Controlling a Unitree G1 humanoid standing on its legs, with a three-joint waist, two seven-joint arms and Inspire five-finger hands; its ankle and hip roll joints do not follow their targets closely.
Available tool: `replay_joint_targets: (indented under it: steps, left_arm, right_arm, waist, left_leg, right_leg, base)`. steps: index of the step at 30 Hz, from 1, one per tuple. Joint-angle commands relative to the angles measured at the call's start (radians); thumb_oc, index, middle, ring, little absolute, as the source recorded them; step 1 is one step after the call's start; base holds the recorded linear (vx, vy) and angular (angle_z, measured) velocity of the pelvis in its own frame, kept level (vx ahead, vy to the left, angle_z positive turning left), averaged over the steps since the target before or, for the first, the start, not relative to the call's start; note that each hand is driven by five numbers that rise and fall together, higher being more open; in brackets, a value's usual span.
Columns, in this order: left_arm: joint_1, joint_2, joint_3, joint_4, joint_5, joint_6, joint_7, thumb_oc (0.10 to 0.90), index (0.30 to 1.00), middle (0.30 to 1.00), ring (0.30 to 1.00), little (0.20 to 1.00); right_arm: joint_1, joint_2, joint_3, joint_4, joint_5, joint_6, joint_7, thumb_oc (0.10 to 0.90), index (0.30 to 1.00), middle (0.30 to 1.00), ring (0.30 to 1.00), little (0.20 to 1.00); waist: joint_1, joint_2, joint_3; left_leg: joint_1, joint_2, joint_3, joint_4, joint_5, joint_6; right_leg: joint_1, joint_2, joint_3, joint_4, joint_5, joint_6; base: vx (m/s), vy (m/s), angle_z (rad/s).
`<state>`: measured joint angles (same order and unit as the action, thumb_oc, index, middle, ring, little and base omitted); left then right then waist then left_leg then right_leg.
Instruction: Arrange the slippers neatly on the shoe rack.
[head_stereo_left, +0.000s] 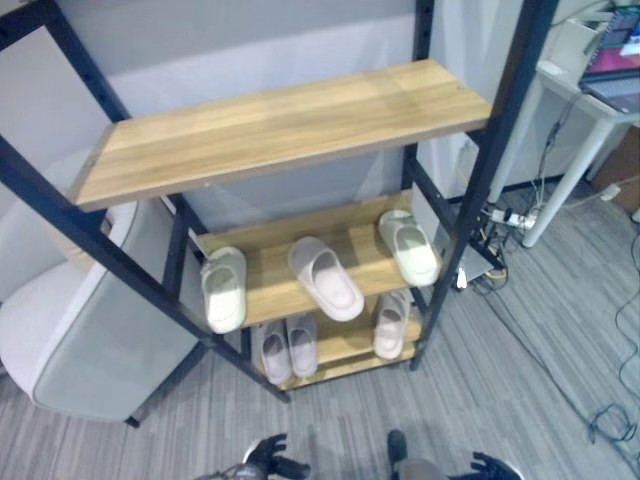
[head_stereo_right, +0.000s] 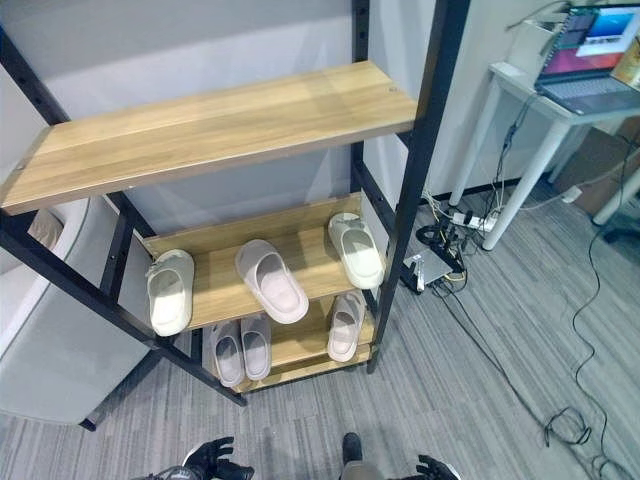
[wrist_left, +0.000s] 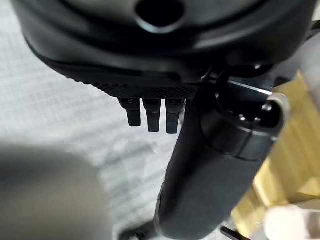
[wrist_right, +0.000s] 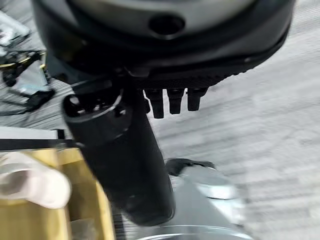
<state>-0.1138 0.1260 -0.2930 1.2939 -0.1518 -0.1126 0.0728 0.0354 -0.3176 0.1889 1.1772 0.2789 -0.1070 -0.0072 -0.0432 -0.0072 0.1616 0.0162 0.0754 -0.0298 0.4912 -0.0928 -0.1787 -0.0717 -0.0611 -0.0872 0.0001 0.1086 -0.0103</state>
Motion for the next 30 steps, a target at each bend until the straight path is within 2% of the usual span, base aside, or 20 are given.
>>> replay_joint_targets:
  steps: [1, 3, 4, 5, 7, 8, 9, 10, 13, 15, 16, 19, 22, 25, 27, 30]
  left_arm:
    - [-0.026, 0.02, -0.034, -0.041, 0.011, -0.018, 0.009, 0.8, 0.9, 0.9, 0.9, 0.9]
    - [-0.031, 0.018, -0.044, -0.042, 0.015, -0.018, 0.007, 0.8, 0.9, 0.9, 0.9, 0.9]
    - [-0.035, 0.015, -0.055, -0.041, 0.03, -0.017, 0.006, 0.8, 0.9, 0.9, 0.9, 0.9]
    - [-0.035, 0.015, -0.055, -0.041, 0.03, -0.017, 0.006, 0.8, 0.9, 0.9, 0.9, 0.9]
    - [-0.042, 0.015, -0.068, -0.045, 0.046, -0.017, 0.006, 0.8, 0.9, 0.9, 0.9, 0.9]
    - [-0.032, 0.019, -0.068, -0.036, 0.057, -0.01, 0.005, 0.8, 0.9, 0.9, 0.9, 0.9]
    - [-0.035, 0.016, -0.07, -0.031, 0.049, -0.01, 0.01, 0.8, 0.9, 0.9, 0.9, 0.9]
    - [-0.032, 0.021, -0.055, -0.034, 0.039, -0.011, 0.011, 0.8, 0.9, 0.9, 0.9, 0.9]
    - [-0.035, 0.037, -0.048, -0.036, 0.041, -0.011, 0.015, 0.8, 0.9, 0.9, 0.9, 0.9]
    - [-0.039, 0.049, -0.049, -0.042, 0.045, -0.015, 0.016, 0.8, 0.9, 0.9, 0.9, 0.9]
    - [-0.043, 0.055, -0.055, -0.047, 0.05, -0.019, 0.017, 0.8, 0.9, 0.9, 0.9, 0.9]
    - [-0.045, 0.057, -0.058, -0.051, 0.052, -0.022, 0.016, 0.8, 0.9, 0.9, 0.9, 0.9]
    - [-0.055, 0.064, -0.063, -0.058, 0.05, -0.026, 0.015, 0.8, 0.9, 0.9, 0.9, 0.9]
    - [-0.055, 0.067, -0.064, -0.065, 0.046, -0.029, 0.013, 0.8, 0.9, 0.9, 0.9, 0.9]
    - [-0.045, 0.069, -0.059, -0.065, 0.041, -0.03, 0.008, 0.8, 0.9, 0.9, 0.9, 0.9]
    - [-0.042, 0.069, -0.058, -0.071, 0.023, -0.029, 0.005, 0.8, 0.9, 0.9, 0.9, 0.9]
  right_arm:
    - [0.008, -0.041, 0.005, -0.01, 0.031, -0.02, -0.006, 0.8, 0.9, 0.9, 0.9, 0.9]
    - [0.015, -0.039, 0.006, -0.008, 0.033, -0.02, -0.006, 0.8, 0.9, 0.9, 0.9, 0.9]
    - [0.026, -0.038, 0.0, -0.009, 0.037, -0.021, -0.007, 0.8, 0.9, 0.9, 0.9, 0.9]
    - [0.026, -0.038, 0.0, -0.01, 0.037, -0.021, -0.007, 0.8, 0.9, 0.9, 0.9, 0.9]
    - [0.035, -0.029, -0.005, -0.008, 0.044, -0.024, -0.012, 0.8, 0.9, 0.9, 0.9, 0.9]
    - [0.037, -0.029, -0.009, 0.001, 0.035, -0.019, -0.012, 0.8, 0.9, 0.9, 0.9, 0.9]
    - [0.037, -0.021, -0.005, -0.01, 0.03, -0.022, -0.016, 0.8, 0.9, 0.9, 0.9, 0.9]
    - [0.038, -0.014, -0.003, -0.021, 0.014, -0.02, -0.009, 0.8, 0.9, 0.9, 0.9, 0.9]
    - [0.026, -0.009, 0.0, -0.02, -0.002, -0.019, -0.008, 0.8, 0.9, 0.9, 0.9, 0.9]
    - [0.023, -0.002, 0.0, -0.02, 0.005, -0.021, -0.009, 0.8, 0.9, 0.9, 0.9, 0.9]
    - [0.023, -0.001, -0.002, -0.017, 0.01, -0.022, -0.008, 0.8, 0.9, 0.9, 0.9, 0.9]
    - [0.023, -0.002, -0.002, -0.013, 0.013, -0.023, -0.008, 0.8, 0.9, 0.9, 0.9, 0.9]
    - [0.019, -0.001, -0.001, -0.003, 0.024, -0.026, -0.006, 0.8, 0.9, 0.9, 0.9, 0.9]
    - [0.02, 0.0, 0.004, -0.01, 0.023, -0.026, -0.007, 0.8, 0.9, 0.9, 0.9, 0.9]
    - [0.024, 0.003, 0.007, -0.02, 0.024, -0.027, -0.005, 0.8, 0.9, 0.9, 0.9, 0.9]
    - [0.033, 0.01, 0.013, -0.033, 0.038, -0.032, -0.01, 0.8, 0.9, 0.9, 0.9, 0.9]
  waist:
    - [-0.002, -0.011, 0.03]
    - [-0.001, -0.013, 0.031]
    - [0.001, -0.013, 0.028]
    - [0.001, -0.014, 0.028]
    - [0.0, -0.001, 0.033]
    - [0.003, 0.016, 0.033]
    - [0.003, 0.015, 0.036]
    - [0.015, 0.018, 0.032]
    - [0.023, 0.019, 0.026]
    - [0.016, 0.018, 0.024]
    - [0.008, 0.018, 0.02]
    - [0.005, 0.018, 0.018]
    - [0.006, 0.014, 0.007]
    - [0.017, 0.015, 0.005]
    - [0.032, 0.008, -0.002]
    - [0.05, -0.002, 0.006]
  left_leg:
    - [-0.056, -0.007, 0.121, -0.066, 0.039, 0.09]
    - [-0.073, 0.0, 0.139, -0.094, 0.034, 0.095]
    - [-0.099, 0.019, 0.187, -0.187, 0.02, 0.104]
    - [-0.098, 0.018, 0.187, -0.188, 0.02, 0.105]
    - [-0.152, 0.063, 0.259, -0.301, 0.108, 0.09]
    - [-0.136, 0.059, 0.253, -0.332, 0.117, 0.092]
    - [-0.134, 0.032, 0.222, -0.334, 0.102, 0.098]
    - [-0.117, 0.003, 0.224, -0.363, 0.083, 0.119]
    - [-0.086, -0.02, 0.228, -0.391, 0.076, 0.145]
    - [-0.066, -0.034, 0.211, -0.405, 0.07, 0.155]
    - [-0.051, -0.043, 0.196, -0.418, 0.066, 0.159]
    - [-0.046, -0.046, 0.187, -0.421, 0.065, 0.159]
    - [-0.045, -0.048, 0.153, -0.432, 0.075, 0.151]
    - [-0.052, -0.04, 0.139, -0.431, 0.083, 0.144]
    - [-0.066, -0.03, 0.125, -0.425, 0.098, 0.131]
    - [-0.132, 0.008, 0.091, -0.401, 0.161, 0.09]
  right_leg:
    - [0.025, -0.024, 0.036, 0.123, -0.175, 0.078]
    - [0.037, -0.025, 0.023, 0.12, -0.186, 0.077]
    - [0.056, -0.027, -0.004, 0.113, -0.208, 0.079]
    - [0.057, -0.028, -0.004, 0.113, -0.209, 0.08]
    - [0.093, -0.023, -0.04, 0.106, -0.236, 0.086]
    - [0.106, -0.013, -0.052, 0.126, -0.256, 0.092]
    - [0.091, -0.023, -0.048, 0.181, -0.255, 0.1]
    - [0.08, -0.048, -0.054, 0.217, -0.249, 0.121]
    - [0.04, -0.079, -0.049, 0.304, -0.233, 0.154]
    - [0.014, -0.072, -0.005, 0.332, -0.22, 0.164]
    - [0.007, -0.056, 0.05, 0.31, -0.22, 0.161]
    - [0.009, -0.049, 0.076, 0.285, -0.216, 0.158]
    - [0.031, -0.04, 0.134, 0.204, -0.211, 0.155]
    - [0.053, -0.031, 0.142, 0.193, -0.222, 0.152]
    - [0.089, -0.023, 0.134, 0.152, -0.238, 0.135]
    - [0.119, 0.011, 0.118, 0.108, -0.253, 0.108]
  base:
    - [0.09, -0.116, 0.22]
    - [0.1, -0.041, 0.21]
    - [0.1, -0.005, 0.65]
    - [0.2, 0.028, 0.88]
    - [0.23, 0.08, 0.81]
    - [0.26, 0.137, 0.4]
    - [0.26, 0.193, 0.1]
    - [0.16, 0.185, -0.07]
    - [0.09, 0.096, -0.45]
    - [0.08, 0.008, -0.1]
    - [0.07, -0.018, 0.3]
    - [0.03, -0.039, 0.47]
    - [-0.02, -0.116, 0.57]
    - [-0.07, -0.108, 0.49]
    - [-0.1, -0.158, 0.29]
    - [-0.16, -0.208, 0.24]
